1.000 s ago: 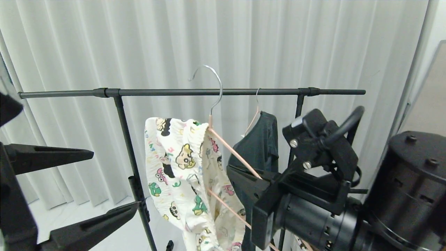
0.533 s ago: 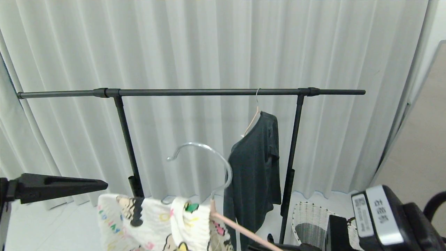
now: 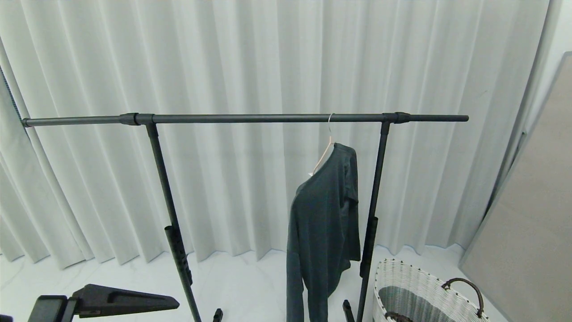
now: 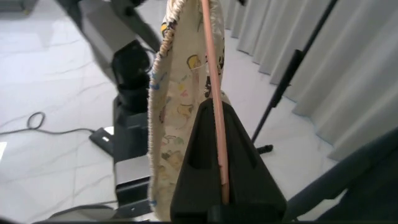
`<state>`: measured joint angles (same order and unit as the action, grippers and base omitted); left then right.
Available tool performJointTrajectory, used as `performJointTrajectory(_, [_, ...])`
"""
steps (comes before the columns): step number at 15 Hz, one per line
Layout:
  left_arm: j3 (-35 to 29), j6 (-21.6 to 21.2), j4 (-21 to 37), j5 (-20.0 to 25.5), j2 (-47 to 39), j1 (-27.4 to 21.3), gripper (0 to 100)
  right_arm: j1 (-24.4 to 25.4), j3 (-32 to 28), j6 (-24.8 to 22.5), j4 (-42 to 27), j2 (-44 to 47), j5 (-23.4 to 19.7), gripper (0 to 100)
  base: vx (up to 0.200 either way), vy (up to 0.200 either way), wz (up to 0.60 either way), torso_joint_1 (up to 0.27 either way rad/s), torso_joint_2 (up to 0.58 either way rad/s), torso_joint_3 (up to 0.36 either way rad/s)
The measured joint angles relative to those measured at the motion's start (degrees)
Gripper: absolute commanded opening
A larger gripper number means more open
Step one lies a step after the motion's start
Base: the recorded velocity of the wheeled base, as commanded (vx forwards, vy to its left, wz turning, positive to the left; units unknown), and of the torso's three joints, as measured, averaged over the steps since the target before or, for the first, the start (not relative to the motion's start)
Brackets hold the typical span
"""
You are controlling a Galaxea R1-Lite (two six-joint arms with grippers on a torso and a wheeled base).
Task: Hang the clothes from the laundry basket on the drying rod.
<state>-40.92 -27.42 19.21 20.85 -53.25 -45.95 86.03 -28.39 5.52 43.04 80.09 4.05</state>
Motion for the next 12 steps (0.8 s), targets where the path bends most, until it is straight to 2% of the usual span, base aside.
performJointTrajectory(1, [0.18, 0.0, 0.0, 0.94, -0.05, 0.0, 0, 0.57, -0.05, 0.0, 0.0, 0.2, 0.0, 0, 0.0, 0.0, 0.0, 0.0, 0.0, 0.0])
performJointTrajectory(9, [2.21, 0.07, 0.05, 1.9, 0.17, -0.11, 0, 1.04, -0.4, 0.09, -0.05, 0.85, 1.1, 0, 0.0, 0.0, 0.0, 0.0, 0.0, 0.0])
performJointTrajectory(10, [2.28, 0.18, 0.0, 1.9, 0.17, -0.11, 0, 0.99, -0.35, 0.02, -0.1, 0.89, 1.89, 100, 0.0, 0.0, 0.0, 0.0, 0.0, 0.0])
performJointTrajectory(12, [2.36, 0.29, 0.09, 1.76, 0.16, -0.02, 0, 0.96, -0.1, -0.22, -0.02, 0.94, 3.54, 100, 0.0, 0.0, 0.0, 0.0, 0.0, 0.0])
